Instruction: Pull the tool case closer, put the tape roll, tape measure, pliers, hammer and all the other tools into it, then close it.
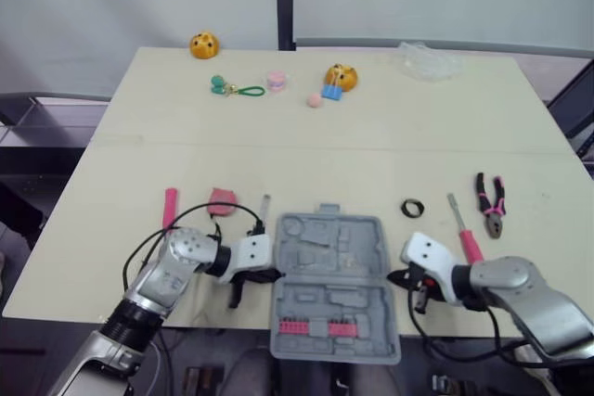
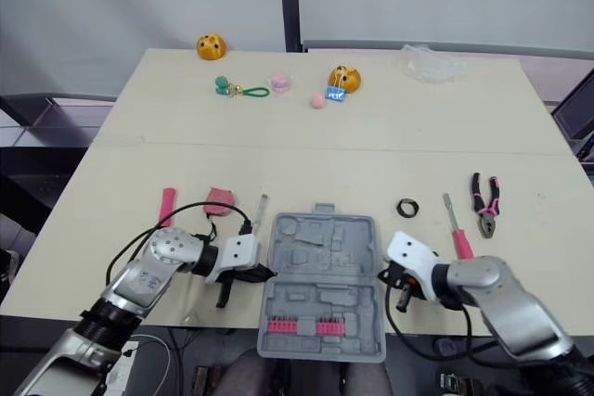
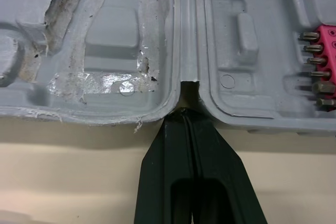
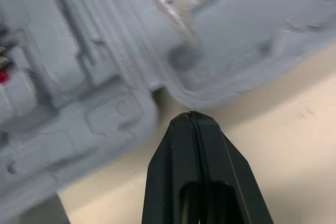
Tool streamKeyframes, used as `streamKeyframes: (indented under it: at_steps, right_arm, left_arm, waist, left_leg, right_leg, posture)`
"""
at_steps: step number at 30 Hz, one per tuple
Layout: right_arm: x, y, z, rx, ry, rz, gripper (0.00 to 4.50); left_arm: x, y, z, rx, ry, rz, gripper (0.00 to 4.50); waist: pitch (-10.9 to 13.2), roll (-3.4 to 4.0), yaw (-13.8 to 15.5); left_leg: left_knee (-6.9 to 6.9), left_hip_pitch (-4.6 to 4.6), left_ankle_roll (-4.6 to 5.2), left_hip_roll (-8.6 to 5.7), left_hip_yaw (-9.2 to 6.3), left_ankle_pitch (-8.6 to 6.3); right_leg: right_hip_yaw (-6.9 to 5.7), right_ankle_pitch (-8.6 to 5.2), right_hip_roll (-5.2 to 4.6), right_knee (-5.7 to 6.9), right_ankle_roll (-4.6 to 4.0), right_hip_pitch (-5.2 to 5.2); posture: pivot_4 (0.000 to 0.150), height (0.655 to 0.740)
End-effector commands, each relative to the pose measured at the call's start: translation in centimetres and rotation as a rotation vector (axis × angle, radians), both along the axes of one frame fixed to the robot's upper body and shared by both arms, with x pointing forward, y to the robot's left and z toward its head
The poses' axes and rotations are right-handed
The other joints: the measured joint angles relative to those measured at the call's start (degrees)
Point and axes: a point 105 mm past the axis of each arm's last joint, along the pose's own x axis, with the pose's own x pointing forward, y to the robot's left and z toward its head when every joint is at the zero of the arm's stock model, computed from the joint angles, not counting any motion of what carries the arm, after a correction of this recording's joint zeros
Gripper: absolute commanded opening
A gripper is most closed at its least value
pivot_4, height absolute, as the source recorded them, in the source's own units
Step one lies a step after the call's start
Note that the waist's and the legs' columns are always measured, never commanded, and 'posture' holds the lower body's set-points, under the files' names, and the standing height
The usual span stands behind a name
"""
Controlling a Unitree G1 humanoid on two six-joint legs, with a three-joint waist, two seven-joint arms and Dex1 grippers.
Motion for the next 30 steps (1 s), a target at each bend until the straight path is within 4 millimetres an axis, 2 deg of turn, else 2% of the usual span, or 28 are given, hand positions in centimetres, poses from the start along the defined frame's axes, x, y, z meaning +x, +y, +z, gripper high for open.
streamKeyframes:
  at_steps: [1,3,5,6,7,9,10,16,18,21,23,30]
  right_arm:
    - [-0.3,-1.6,2.1,0.005,-0.053,-0.030,0.00]
    - [-0.5,-3.0,3.4,0.048,-0.082,-0.099,0.00]
    - [-1.2,-4.7,5.2,0.125,-0.116,-0.177,0.00]
    - [-1.7,-5.9,6.1,0.158,-0.132,-0.222,0.00]
    - [-2.2,-7.2,6.8,0.177,-0.148,-0.264,0.25]
    - [-3.1,-9.7,7.6,0.187,-0.169,-0.352,0.84]
    - [-3.5,-11.3,8.0,0.181,-0.189,-0.406,1.27]
    - [-5.9,-19.4,8.9,0.081,-0.286,-0.673,4.30]
    - [-6.3,-21.1,9.2,0.058,-0.317,-0.721,4.46]
    - [-6.5,-22.8,9.6,0.060,-0.366,-0.778,4.50]
    - [-6.4,-23.5,9.7,0.062,-0.399,-0.798,4.50]
    - [-4.4,-21.8,10.2,0.123,-0.456,-0.756,4.50]
  left_arm:
    - [-0.3,2.5,1.8,-0.050,-0.046,0.060,0.02]
    - [-1.3,4.0,3.3,-0.128,-0.047,0.089,0.02]
    - [-2.6,6.2,5.6,-0.266,0.004,0.177,0.02]
    - [-2.8,7.9,6.3,-0.321,0.035,0.262,0.02]
    - [-3.0,9.7,6.7,-0.362,0.060,0.352,0.26]
    - [-3.2,13.1,6.9,-0.410,0.091,0.519,0.86]
    - [-3.3,15.2,6.8,-0.409,0.077,0.608,1.31]
    - [-4.2,25.4,6.8,-0.356,-0.070,1.020,4.28]
    - [-4.6,27.6,6.8,-0.330,-0.121,1.099,4.29]
    - [-4.9,29.1,6.7,-0.317,-0.169,1.168,4.40]
    - [-4.9,29.3,6.6,-0.332,-0.177,1.188,4.40]
    - [-4.2,27.1,6.3,-0.326,-0.175,1.120,4.40]
  waist:
    - [0.01,-0.01,-0.28]
    - [0.01,0.00,-0.60]
    - [0.02,0.01,-0.63]
    - [0.03,0.01,-0.48]
    - [0.03,0.01,-0.31]
    - [0.03,0.01,-0.13]
    - [0.02,0.01,-0.02]
    - [0.02,-0.02,-0.14]
    - [0.02,-0.03,-0.32]
    - [0.02,-0.01,-0.56]
    - [0.02,-0.01,-0.84]
    - [0.02,0.00,-1.63]
  left_leg:
    - [-0.01,-0.03,0.00,0.03,-0.02,0.00]
    - [-0.07,0.00,-0.05,0.11,0.00,-0.03]
    - [-0.08,-0.06,-0.06,0.14,-0.02,-0.03]
    - [-0.08,-0.02,-0.07,0.15,-0.05,-0.04]
    - [-0.08,-0.06,-0.07,0.15,-0.11,-0.04]
    - [-0.06,0.03,-0.07,0.15,-0.15,-0.05]
    - [-0.06,0.03,-0.07,0.14,-0.17,-0.05]
    - [-0.13,0.07,0.00,0.07,-0.22,-0.18]
    - [-0.16,0.07,-0.01,0.07,-0.13,-0.19]
    - [-0.22,0.15,-0.01,0.07,0.05,-0.19]
    - [-0.28,0.22,-0.01,0.03,0.11,-0.19]
    - [-0.42,0.28,-0.03,0.02,0.16,-0.19]
  right_leg:
    - [0.02,0.00,0.00,-0.02,0.00,-0.01]
    - [0.11,-0.03,0.03,0.00,-0.06,-0.05]
    - [0.19,-0.05,0.00,-0.03,-0.09,-0.09]
    - [0.27,-0.05,-0.02,-0.05,-0.09,-0.04]
    - [0.28,-0.05,-0.04,-0.10,-0.08,-0.03]
    - [0.29,-0.04,-0.05,-0.13,-0.08,0.09]
    - [0.30,-0.04,-0.04,-0.16,-0.08,0.13]
    - [0.33,-0.04,-0.04,-0.27,-0.08,0.17]
    - [0.36,-0.04,-0.03,-0.27,-0.08,0.10]
    - [0.47,-0.04,-0.27,-0.23,-0.08,0.06]
    - [0.43,-0.06,-0.60,-0.24,-0.11,0.03]
    - [0.44,-0.06,-0.67,-0.12,-0.12,0.01]
  posture:
    - [0.150,0.7400]
    - [0.150,0.7400]
    - [0.150,0.7400]
    - [0.150,0.7400]
    - [0.150,0.7400]
    - [0.150,0.7400]
    - [0.150,0.7400]
    - [0.150,0.7400]
    - [0.150,0.7400]
    - [0.150,0.7400]
    - [0.150,0.7400]
    - [0.150,0.7400]
